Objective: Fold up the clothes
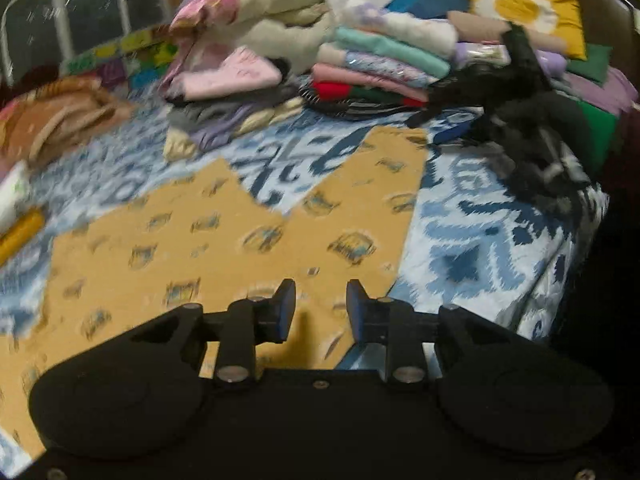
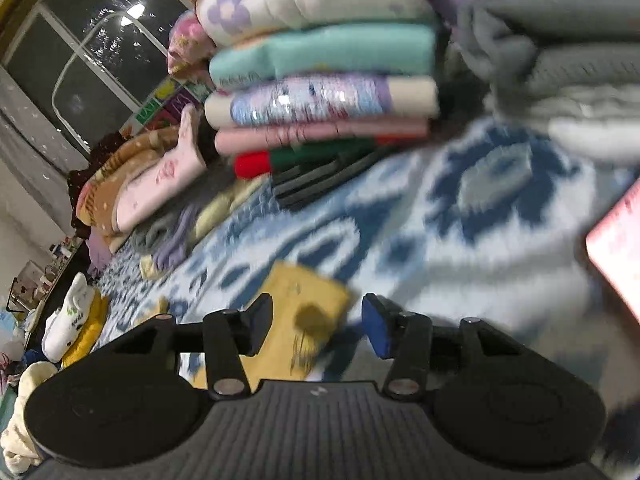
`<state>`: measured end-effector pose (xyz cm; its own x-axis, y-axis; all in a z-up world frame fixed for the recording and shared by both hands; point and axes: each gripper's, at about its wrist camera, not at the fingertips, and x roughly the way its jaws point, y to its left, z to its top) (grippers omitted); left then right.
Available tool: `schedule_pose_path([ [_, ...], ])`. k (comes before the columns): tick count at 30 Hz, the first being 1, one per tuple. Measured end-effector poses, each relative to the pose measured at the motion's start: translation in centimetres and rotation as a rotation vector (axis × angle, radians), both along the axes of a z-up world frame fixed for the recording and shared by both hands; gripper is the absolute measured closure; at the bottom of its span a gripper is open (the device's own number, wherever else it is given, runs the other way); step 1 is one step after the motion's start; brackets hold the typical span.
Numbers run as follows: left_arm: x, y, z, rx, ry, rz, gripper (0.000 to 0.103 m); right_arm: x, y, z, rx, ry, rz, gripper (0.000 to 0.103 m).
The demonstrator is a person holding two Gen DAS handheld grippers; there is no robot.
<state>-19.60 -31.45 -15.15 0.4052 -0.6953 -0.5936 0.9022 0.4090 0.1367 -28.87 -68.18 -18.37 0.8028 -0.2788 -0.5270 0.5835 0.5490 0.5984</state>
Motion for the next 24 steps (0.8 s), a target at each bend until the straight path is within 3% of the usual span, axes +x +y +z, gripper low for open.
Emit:
schedule_pose_path([
  [1,0.0,0.0,-0.1,-0.003,0.004,0.005,0.077,0.0,0.5,0.0,-0.009,0.016,-0.001,0.055],
  [3,-0.2,-0.2,-0.3,-0.011,0.001,0.004,0.077,0.6,1.5,-0.1,-0.07,0.056,-0.018,0.074],
  [4,-0.4,-0.3,-0.4,-0.017,-0.004,0.001,0.077,0.9,1.7,-0.4,-0.079,0.072,-0.007,0.1],
  [7,-0.9,-1.4,-1.3,-0.031,-0.024,-0.01,0.077,1.6,1.9,-0.6,-0.122,0.099,-0.007,0.1],
  [9,-0.8,-2.8,-3.3,0.07,-0.001,-0.035,0.078,1.9,2.1,-0.6,-0.146,0.116,-0.019,0.101],
  [11,-1.2,-2.8,-3.2,0.1,-0.009,-0.054,0.078,2.2,2.2,-0.5,-0.163,0.129,-0.027,0.101],
  [13,-1.3,-2.3,-1.7,0.075,0.007,-0.068,0.078,2.4,2.3,-0.4,-0.179,0.137,-0.03,0.101],
  [17,-1.0,-2.6,-0.3,-0.063,-0.027,-0.028,0.078,2.4,2.4,-0.2,-0.188,0.137,-0.04,0.1],
  [21,0.0,-4.0,-3.1,0.019,0.068,-0.017,0.078,1.6,2.9,0.4,-0.198,0.103,-0.073,0.092],
  [24,-0.3,-1.7,-1.6,-0.037,0.057,-0.019,0.076,0.6,5.3,2.4,-0.268,0.054,-0.07,0.092],
])
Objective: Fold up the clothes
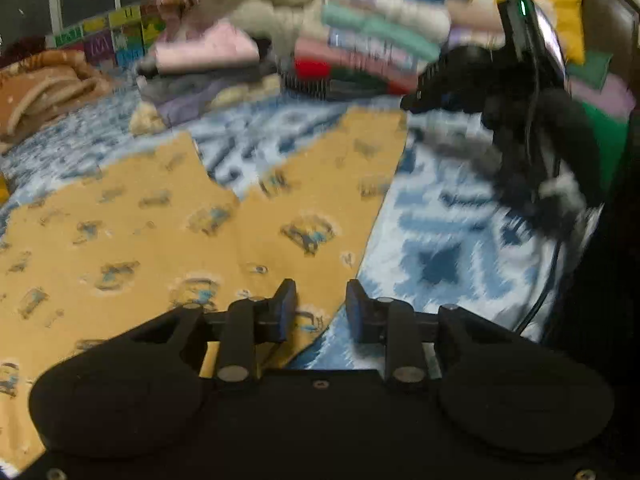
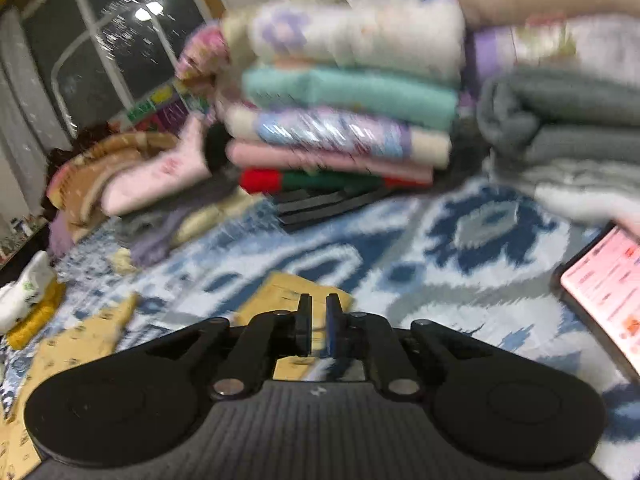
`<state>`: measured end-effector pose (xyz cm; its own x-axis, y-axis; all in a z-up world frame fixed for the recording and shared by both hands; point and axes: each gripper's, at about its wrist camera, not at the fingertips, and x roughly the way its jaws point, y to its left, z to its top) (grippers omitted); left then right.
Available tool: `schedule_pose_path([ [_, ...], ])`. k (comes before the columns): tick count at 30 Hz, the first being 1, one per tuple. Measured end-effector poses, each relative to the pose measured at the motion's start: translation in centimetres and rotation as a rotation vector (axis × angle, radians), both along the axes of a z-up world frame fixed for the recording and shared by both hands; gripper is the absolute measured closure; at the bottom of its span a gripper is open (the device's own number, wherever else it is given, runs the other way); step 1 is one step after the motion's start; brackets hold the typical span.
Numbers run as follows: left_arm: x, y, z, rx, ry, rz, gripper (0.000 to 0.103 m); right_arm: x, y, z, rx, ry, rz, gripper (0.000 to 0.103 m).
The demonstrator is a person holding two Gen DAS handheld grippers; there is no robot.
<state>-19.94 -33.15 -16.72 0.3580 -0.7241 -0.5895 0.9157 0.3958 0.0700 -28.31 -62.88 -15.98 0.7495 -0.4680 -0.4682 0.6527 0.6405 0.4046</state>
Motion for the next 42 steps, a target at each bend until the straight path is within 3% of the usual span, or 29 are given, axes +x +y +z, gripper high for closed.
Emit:
schedule_pose_path([
  [3,1.9,2.7,1.2,0.005,0.016,0.079,0.074,0.2,4.3,1.9,-0.06,-0.041,0.11,0.092],
  [5,4.2,5.2,1.9,-0.008,0.057,0.196,0.074,1.0,7.7,2.8,-0.095,-0.049,0.217,0.092],
  [9,9.7,11.0,3.1,-0.069,0.159,0.489,0.074,4.7,15.6,3.3,-0.2,0.005,0.49,0.091],
  [12,13.7,16.5,3.9,-0.135,0.176,0.72,0.074,7.3,20.7,2.7,-0.278,0.067,0.668,0.091],
  [16,17.9,22.7,4.5,-0.257,0.274,0.892,0.074,9.6,26.5,1.5,-0.37,0.143,0.845,0.091],
  [21,21.8,25.0,4.3,-0.364,0.357,0.971,0.074,11.2,31.8,2.1,-0.485,0.17,0.946,0.091],
  [24,24.0,24.3,3.9,-0.391,0.389,0.916,0.074,13.3,34.3,2.0,-0.515,0.156,0.983,0.091],
  [28,26.7,24.5,0.8,-0.414,0.5,0.966,0.074,15.4,37.3,0.1,-0.515,0.189,1.045,0.092],
  [30,27.5,26.0,-0.4,-0.439,0.53,1.025,0.094,15.2,38.2,-0.4,-0.542,0.198,1.06,0.09],
  [32,27.8,28.1,-0.3,-0.502,0.544,1.078,0.094,13.9,38.2,0.1,-0.541,0.193,1.092,0.089],
  [34,27.6,29.7,0.3,-0.555,0.512,1.126,0.086,12.5,37.7,0.5,-0.512,0.179,1.123,0.086],
  [35,27.5,30.3,0.5,-0.568,0.504,1.146,0.08,11.8,37.3,0.7,-0.49,0.171,1.131,0.077],
  [37,27.5,31.2,0.4,-0.619,0.535,1.159,0.08,10.8,36.3,1.2,-0.453,0.17,1.1,0.074],
  [41,27.9,29.7,1.5,-0.642,0.547,1.034,0.08,8.7,33.9,2.2,-0.352,0.145,1.019,0.072],
  [42,28.2,29.0,1.7,-0.65,0.56,0.985,0.074,8.2,32.8,2.4,-0.314,0.129,0.984,0.072],
])
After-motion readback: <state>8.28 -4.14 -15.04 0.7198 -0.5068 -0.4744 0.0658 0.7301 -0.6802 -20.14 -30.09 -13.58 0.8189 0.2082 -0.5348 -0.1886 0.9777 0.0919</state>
